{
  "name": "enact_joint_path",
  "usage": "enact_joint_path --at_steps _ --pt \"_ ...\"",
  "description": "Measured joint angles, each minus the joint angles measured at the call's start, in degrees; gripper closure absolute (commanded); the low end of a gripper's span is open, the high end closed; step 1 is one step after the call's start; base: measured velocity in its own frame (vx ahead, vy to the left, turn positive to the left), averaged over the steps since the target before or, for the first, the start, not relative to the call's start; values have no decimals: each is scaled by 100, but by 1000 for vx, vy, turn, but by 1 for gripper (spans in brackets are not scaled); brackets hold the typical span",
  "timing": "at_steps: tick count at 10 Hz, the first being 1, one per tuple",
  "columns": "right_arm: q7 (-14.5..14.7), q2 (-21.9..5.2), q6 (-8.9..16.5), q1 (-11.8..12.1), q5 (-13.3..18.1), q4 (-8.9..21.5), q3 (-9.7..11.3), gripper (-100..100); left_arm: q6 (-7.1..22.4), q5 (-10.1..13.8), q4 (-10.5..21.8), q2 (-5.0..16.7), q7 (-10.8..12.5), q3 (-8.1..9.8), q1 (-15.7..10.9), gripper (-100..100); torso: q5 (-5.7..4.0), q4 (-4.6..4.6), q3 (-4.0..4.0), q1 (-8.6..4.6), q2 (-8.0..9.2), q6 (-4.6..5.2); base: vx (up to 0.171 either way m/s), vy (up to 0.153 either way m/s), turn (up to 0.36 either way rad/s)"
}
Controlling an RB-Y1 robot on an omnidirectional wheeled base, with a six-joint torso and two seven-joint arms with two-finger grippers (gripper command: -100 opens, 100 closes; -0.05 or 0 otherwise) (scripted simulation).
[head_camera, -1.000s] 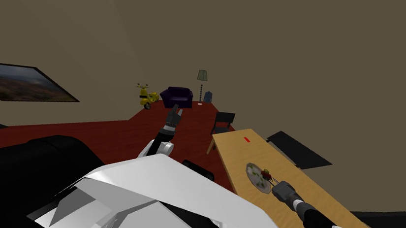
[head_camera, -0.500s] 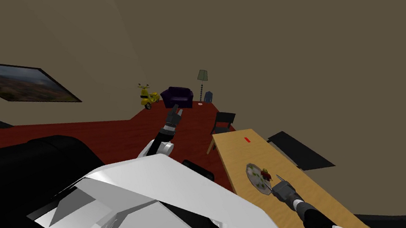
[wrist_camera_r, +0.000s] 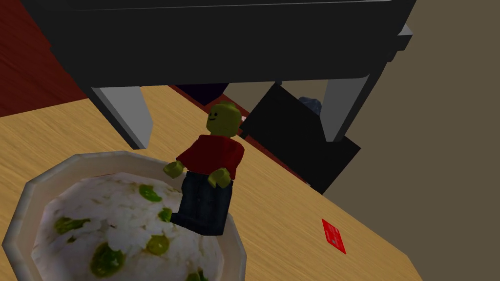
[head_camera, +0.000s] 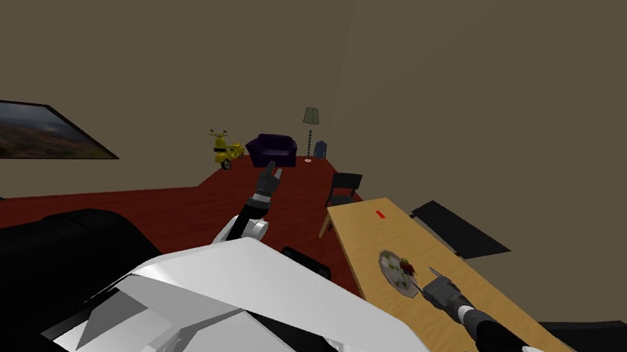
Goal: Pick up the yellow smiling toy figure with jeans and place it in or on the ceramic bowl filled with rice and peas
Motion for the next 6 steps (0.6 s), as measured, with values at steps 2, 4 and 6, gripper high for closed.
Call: enact_joint_path --at_steps 2,4,6 --pt "-78 -225 -74 63 -79 -136 -76 -100 0 0 0 0 0 0 0 0 0 0 0 1 0 -1 1 14 -49" --pt "-172 -431 -126 77 -155 -228 -113 -100 0 0 0 0 0 0 0 0 -1 0 0 0 0 -1 0 5 -18" --pt "-181 -441 -128 80 -159 -236 -117 0 0 0 0 0 0 0 0 0 -3 0 0 -5 0 -2 0 0 0"
